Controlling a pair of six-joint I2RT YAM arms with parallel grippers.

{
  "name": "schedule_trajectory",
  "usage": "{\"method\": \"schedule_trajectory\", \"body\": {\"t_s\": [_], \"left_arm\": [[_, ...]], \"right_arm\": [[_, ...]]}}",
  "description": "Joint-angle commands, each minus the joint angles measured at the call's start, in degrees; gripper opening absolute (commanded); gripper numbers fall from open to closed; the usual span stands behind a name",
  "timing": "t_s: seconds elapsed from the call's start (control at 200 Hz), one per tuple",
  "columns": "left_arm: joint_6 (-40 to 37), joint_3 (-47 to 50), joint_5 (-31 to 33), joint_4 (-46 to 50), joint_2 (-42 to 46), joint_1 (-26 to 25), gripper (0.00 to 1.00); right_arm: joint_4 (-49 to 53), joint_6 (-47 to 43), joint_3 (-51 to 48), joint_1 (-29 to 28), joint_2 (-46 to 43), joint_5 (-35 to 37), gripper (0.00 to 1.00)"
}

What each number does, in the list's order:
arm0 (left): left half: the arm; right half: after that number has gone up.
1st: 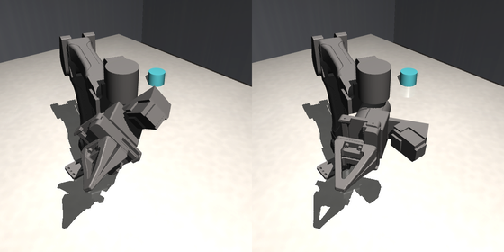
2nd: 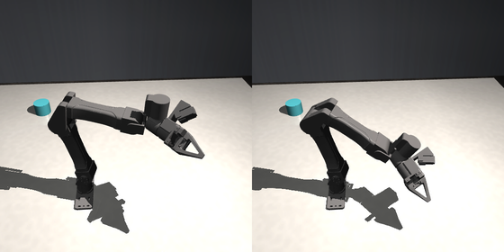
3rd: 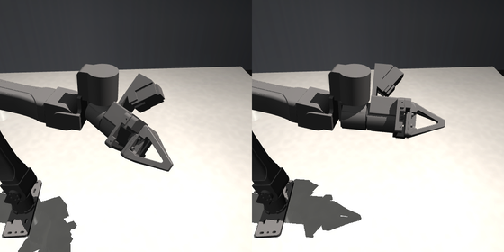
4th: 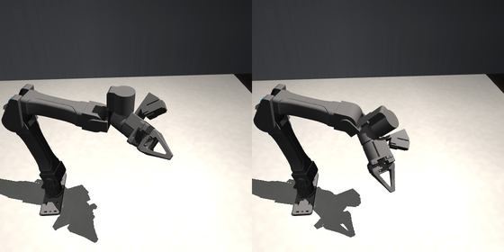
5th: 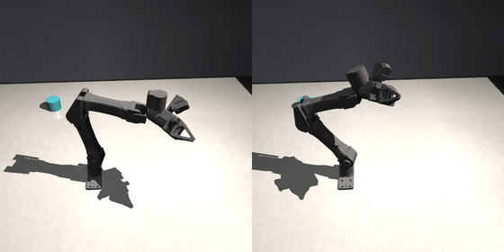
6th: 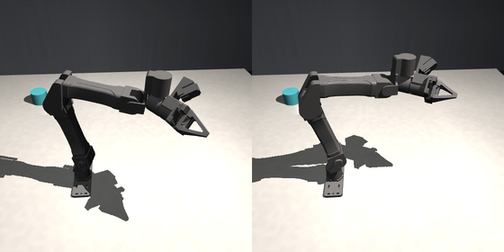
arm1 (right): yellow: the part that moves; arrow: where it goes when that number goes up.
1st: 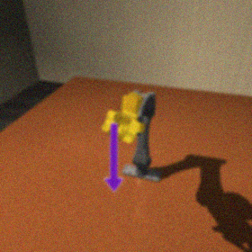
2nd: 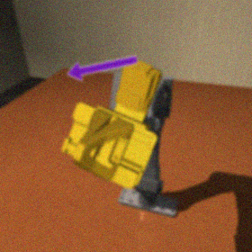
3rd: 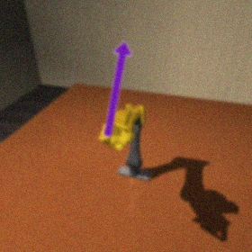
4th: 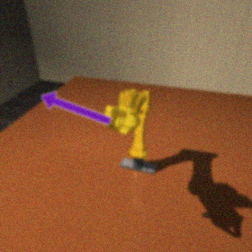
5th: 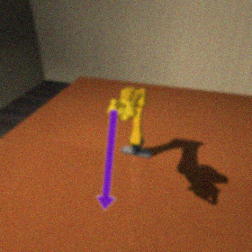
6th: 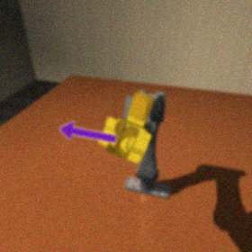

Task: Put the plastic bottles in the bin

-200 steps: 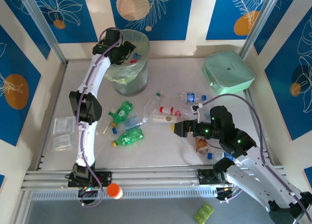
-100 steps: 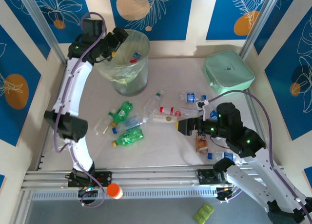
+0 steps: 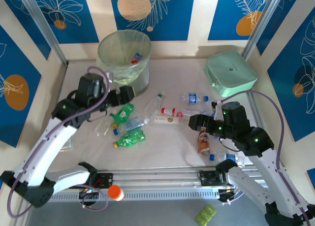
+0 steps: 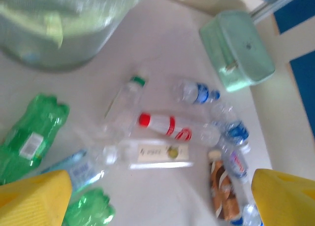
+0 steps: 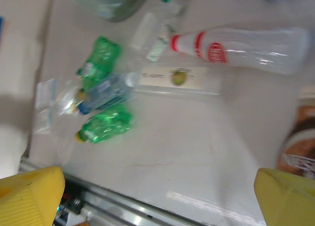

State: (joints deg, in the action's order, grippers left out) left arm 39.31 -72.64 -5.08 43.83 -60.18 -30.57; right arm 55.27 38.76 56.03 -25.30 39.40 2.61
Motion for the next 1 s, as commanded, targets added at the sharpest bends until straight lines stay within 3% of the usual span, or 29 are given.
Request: {"method": "schedule_trajectory", "body": {"t_s": [0.0, 0.115, 0.26, 0.415, 0.555, 0.76, 0.995], "left_arm": [[-0.5, 7.5, -4.3, -3.0, 3.2, -0.1, 0.94], [-2.1, 15.4, -4.7, -6.6, 7.8, -0.1, 0.94], [-5.7, 18.4, -5.9, -8.1, 8.7, -0.1, 0.95], [-7.6, 18.3, -6.9, -8.8, 7.9, -0.1, 0.95], [-8.8, 19.4, -10.8, -11.2, 8.8, -0.1, 0.95], [-6.4, 22.5, -12.6, -14.4, 9.4, 0.0, 0.96], [-5.0, 23.5, -16.1, -16.9, 8.3, 0.4, 0.96]], "right_arm": [[7.7, 4.0, 0.8, 0.7, -2.3, 8.4, 0.99], [7.7, 5.9, -2.9, 1.4, -5.0, 9.6, 0.99], [10.1, 5.2, -3.8, 1.9, 6.2, 7.7, 0.99], [12.0, 8.2, -3.2, 1.3, 17.1, 13.3, 0.99], [7.0, 11.0, -6.5, -0.5, 20.9, 14.8, 0.99], [-3.3, 12.8, -14.5, 0.3, 26.7, 11.2, 0.98], [-7.1, 11.1, -16.0, 0.1, 31.2, 10.3, 0.84]]}}
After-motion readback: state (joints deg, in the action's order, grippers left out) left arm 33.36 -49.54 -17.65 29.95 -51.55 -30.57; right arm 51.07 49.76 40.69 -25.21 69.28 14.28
